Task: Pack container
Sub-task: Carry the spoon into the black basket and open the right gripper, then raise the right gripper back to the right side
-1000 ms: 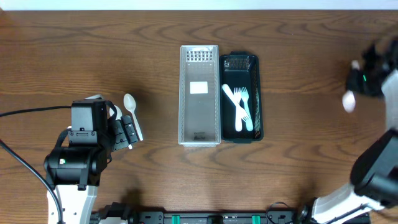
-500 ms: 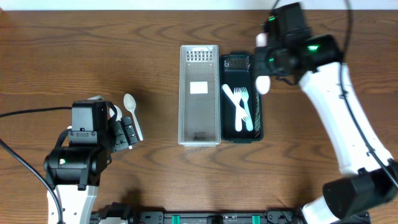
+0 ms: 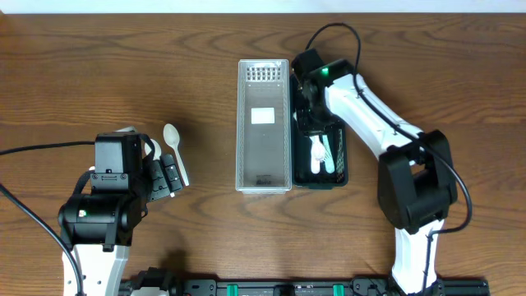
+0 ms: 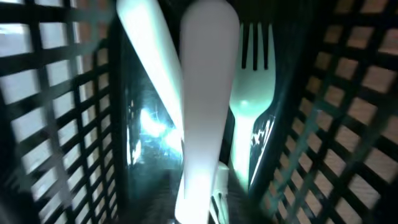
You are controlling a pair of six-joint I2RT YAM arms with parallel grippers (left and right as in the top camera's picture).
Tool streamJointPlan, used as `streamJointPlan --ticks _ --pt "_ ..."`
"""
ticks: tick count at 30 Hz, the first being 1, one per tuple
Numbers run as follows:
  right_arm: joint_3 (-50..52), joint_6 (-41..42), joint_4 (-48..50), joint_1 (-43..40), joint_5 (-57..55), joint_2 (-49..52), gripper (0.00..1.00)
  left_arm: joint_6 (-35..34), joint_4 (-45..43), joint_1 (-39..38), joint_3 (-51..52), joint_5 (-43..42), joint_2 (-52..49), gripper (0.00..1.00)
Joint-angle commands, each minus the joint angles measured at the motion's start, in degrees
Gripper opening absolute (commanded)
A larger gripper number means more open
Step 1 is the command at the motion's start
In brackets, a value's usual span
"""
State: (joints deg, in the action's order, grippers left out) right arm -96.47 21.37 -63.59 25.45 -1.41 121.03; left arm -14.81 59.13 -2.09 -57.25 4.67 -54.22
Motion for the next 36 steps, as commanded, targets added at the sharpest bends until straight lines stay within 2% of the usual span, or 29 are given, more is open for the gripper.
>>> streamJointPlan --ticks 1,3,8,12,14,15,20,24,26,30,36 --pt "-0.5 -0.2 0.9 0.4 -0.9 -1.2 0.42 -0.1 0.2 -0.1 -0.8 0.0 0.0 0.98" --pt "-0.8 -1.6 1.2 0.4 -0.9 -1.5 0.52 -0.1 0.2 -0.1 -0.8 0.0 0.0 0.98" --pt "-4.2 -5.5 0.5 -0.1 -1.0 -4.0 0.6 -0.1 0.2 -0.1 -0.8 0.0 0.0 0.98" --pt "-10.4 -7.5 -0.8 -2.7 -2.8 -9.7 0.74 -0.1 0.2 -0.1 -0.8 0.0 0.1 0.98" --pt "-13.4 -9.3 -1.8 -5.1 -3.3 -13.5 0.88 -0.1 0.4 -0.1 -0.8 0.0 0.5 0.99" --pt "-14.4 -9.8 -2.5 -6.5 -3.3 -15.4 0.99 -0.1 0.5 -0.1 -0.9 0.0 0.8 0.98" --pt "-15.1 -11.0 -7.4 -16.2 -3.3 -23.1 0.99 -0.2 1.5 -0.2 -0.9 -2.4 3.8 0.98" --pt "-13.9 -12.6 -13.6 -25.3 -2.5 -23.5 0.99 -3.8 2.1 -0.2 -1.9 -5.7 5.5 0.98" --pt "-11.6 -12.4 -13.7 -28.7 -0.4 -23.4 0.99 -4.3 2.1 -0.2 -3.1 -5.7 4.6 0.98" --pt "-3.7 -12.5 -9.8 -33.3 4.0 -23.4 0.99 -3.8 2.3 -0.2 -9.8 -5.5 -2.7 0.98" --pt "8.0 -12.9 -3.5 -34.2 4.0 -23.4 0.99 -3.8 2.8 -0.1 -21.9 -2.6 -19.1 0.98"
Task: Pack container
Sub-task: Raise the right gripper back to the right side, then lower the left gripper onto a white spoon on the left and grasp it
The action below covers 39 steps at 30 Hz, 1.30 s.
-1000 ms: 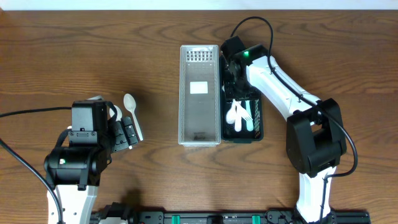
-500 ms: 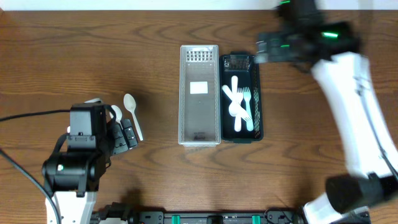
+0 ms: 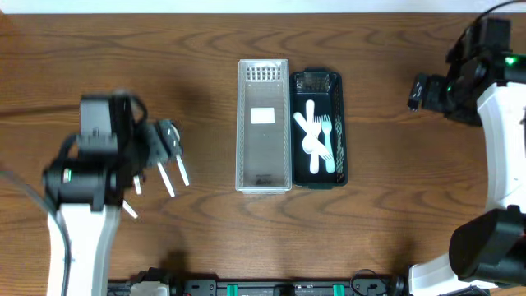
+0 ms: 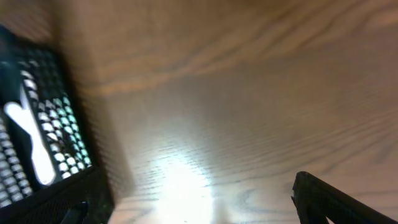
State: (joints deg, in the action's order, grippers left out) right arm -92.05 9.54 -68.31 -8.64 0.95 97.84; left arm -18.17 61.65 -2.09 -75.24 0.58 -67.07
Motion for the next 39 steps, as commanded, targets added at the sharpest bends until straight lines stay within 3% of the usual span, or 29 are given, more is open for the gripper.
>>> streamJointPlan --ticks 1,13,19,39 --pt "5.2 -1.0 2.3 0.0 1.7 -0.2 0.99 -0.5 0.2 -0.1 -4.9 1.3 -9.0 0.98" --pt "11.3 -1.0 7.3 0.1 3.7 -0.2 0.99 -7.5 -2.8 -0.1 -3.4 0.3 -29.8 0.98" --pt "11.3 -1.0 7.2 0.1 3.7 -0.2 0.99 -7.4 -7.7 -0.1 -0.8 -2.2 -35.1 0.98" --pt "11.3 -1.0 7.2 0.1 3.6 -0.2 0.99 -6.9 -11.7 -0.1 -0.7 -4.7 -47.1 0.98"
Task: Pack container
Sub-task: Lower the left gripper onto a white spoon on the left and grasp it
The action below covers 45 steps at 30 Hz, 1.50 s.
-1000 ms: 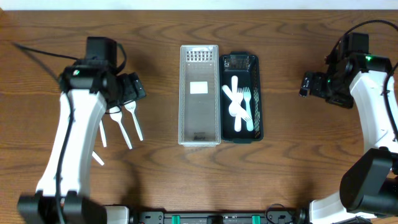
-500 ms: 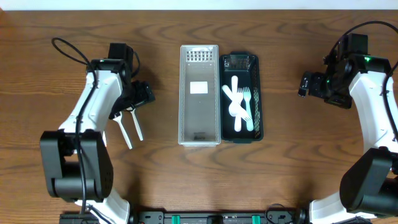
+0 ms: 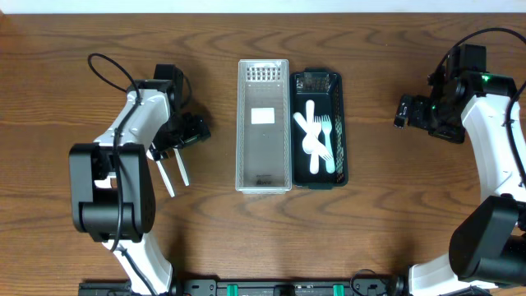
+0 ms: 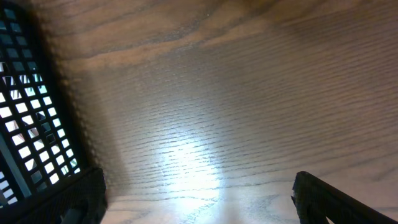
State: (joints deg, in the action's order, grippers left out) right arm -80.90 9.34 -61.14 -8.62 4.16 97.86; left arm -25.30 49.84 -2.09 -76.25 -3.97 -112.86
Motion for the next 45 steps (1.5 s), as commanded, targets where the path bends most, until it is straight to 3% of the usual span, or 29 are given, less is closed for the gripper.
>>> streamJointPlan --ticks 1,9,14,21,25,28,32,45 --pt "0.2 -0.9 0.0 0.1 0.4 -0.2 0.99 0.7 0.1 -0.1 0.3 -0.2 -1.8 0.98" --pt "0.2 -0.9 -0.1 0.1 0.4 -0.2 0.99 4.1 -0.7 -0.2 0.3 -4.5 -5.5 1.0" --pt "0.2 -0.9 -0.2 0.1 0.4 -0.2 0.99 4.7 -0.2 -0.1 0.3 -5.1 -6.7 0.95" --pt "0.2 -0.9 -0.4 0.1 0.4 -0.2 0.99 4.7 0.9 -0.1 0.3 -5.1 -6.8 0.64" --pt "0.2 -0.9 -0.4 0.1 0.4 -0.2 0.99 4.7 1.0 -0.1 0.3 -5.0 -6.8 0.5" --pt "0.2 -0.9 -0.4 0.1 0.4 -0.2 0.99 4.7 1.0 -0.1 0.3 -5.0 -6.8 0.45" --pt "0.2 -0.9 -0.4 0.1 0.4 -0.2 0.99 4.7 0.9 -0.1 0.3 -5.0 -6.8 0.27" --pt "0.2 -1.3 -0.4 0.1 0.4 -0.2 0.99 4.7 0.0 -0.1 0.3 -5.0 -6.8 0.09"
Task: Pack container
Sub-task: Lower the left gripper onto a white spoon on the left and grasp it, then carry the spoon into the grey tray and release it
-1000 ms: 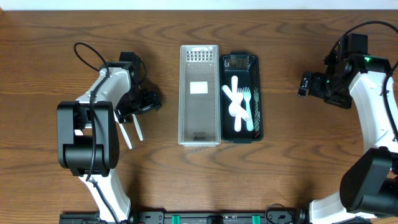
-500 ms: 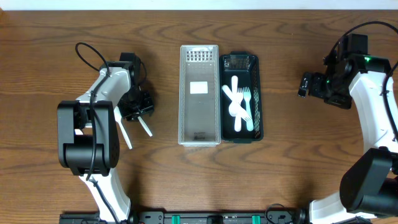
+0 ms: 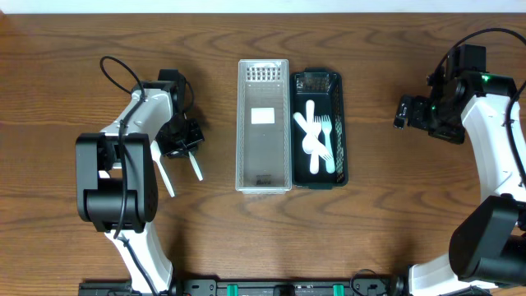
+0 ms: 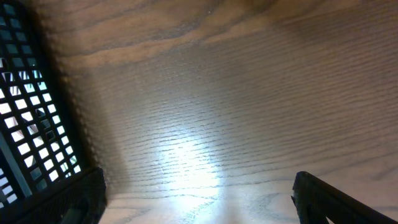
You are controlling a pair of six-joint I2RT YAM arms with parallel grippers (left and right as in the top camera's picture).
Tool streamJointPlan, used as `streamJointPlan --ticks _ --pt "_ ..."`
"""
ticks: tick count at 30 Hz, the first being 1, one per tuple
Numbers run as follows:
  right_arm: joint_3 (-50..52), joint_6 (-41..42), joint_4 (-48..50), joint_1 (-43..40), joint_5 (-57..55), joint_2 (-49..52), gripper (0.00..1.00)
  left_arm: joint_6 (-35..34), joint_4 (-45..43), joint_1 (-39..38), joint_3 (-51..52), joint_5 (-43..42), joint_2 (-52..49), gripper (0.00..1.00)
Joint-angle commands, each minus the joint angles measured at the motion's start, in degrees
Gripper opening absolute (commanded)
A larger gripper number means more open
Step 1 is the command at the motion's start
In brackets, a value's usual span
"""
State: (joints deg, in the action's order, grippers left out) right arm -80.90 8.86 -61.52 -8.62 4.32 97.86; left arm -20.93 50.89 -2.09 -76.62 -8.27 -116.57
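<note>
A clear plastic container (image 3: 263,125) lies at the table's middle, with only a white label showing inside. Beside it on the right a black mesh basket (image 3: 319,127) holds several white forks and spoons (image 3: 316,140). My left gripper (image 3: 184,136) sits low over the head end of a white utensil whose handle (image 3: 196,167) sticks out toward the front. A second white handle (image 3: 164,177) lies just left of it. The jaws' grip is hidden there. My right gripper (image 3: 404,111) hovers open over bare wood far right of the basket (image 4: 31,112), its fingers (image 4: 323,199) wide apart and empty.
The table is brown wood. Black cables run from both arms at the back. The left arm's base stands at the front left and the right arm's base at the front right.
The utensil handle under my left gripper has swung right, away from the second handle, and the gripper has shifted slightly. My right gripper has stayed open in the same spot.
First my right gripper was down inside the black basket among the white cutlery, and my left gripper was beside a white spoon at the left. Then the right arm was far right and open, and the left arm was over the utensils, where it now stands.
</note>
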Motion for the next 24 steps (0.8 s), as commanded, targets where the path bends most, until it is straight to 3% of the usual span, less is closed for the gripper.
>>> streamJointPlan --ticks 1,8,13,18,24 --pt "0.2 -0.8 0.0 0.1 0.2 -0.2 0.99 0.3 -1.1 -0.1 0.7 -0.7 -3.1 0.07" --pt "0.2 -0.8 0.0 0.1 0.2 -0.2 0.99 0.3 -1.1 -0.2 0.5 -0.7 -2.0 0.06" --pt "0.2 -0.8 0.0 0.1 0.2 -0.2 0.99 0.4 3.8 -2.8 -2.6 0.5 4.7 0.06" --pt "0.2 -0.8 0.0 0.1 0.2 -0.2 0.99 1.1 8.7 -11.4 -6.5 1.5 17.6 0.06" --pt "0.2 -0.8 0.0 0.1 0.3 -0.2 0.99 1.6 5.9 -26.9 -8.1 7.7 28.0 0.06"
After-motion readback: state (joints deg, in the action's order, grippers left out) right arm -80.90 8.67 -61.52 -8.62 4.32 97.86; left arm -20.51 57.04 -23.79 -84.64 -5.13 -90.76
